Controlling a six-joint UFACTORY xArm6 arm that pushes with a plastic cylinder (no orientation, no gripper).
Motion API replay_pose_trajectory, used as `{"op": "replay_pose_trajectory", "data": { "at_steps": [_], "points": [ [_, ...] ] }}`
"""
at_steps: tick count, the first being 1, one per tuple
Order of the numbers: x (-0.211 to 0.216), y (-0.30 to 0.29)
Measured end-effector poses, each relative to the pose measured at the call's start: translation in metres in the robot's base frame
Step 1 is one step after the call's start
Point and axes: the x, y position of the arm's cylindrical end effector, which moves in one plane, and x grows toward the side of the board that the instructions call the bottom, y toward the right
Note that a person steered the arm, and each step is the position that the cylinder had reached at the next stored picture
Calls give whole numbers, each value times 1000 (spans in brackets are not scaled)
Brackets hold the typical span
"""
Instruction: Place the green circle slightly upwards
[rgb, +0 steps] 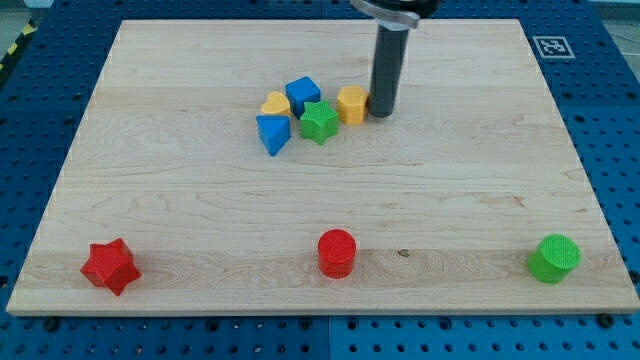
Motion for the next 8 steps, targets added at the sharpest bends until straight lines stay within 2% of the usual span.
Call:
{"op": "replay_pose_trajectory", "data": {
  "at_steps": [1,3,4,5,6,7,8],
  "points": [
    [-8,-7],
    [-2,47],
    [47,91],
    [131,167],
    [178,262],
    [193,288],
    [240,272]
  ]
}}
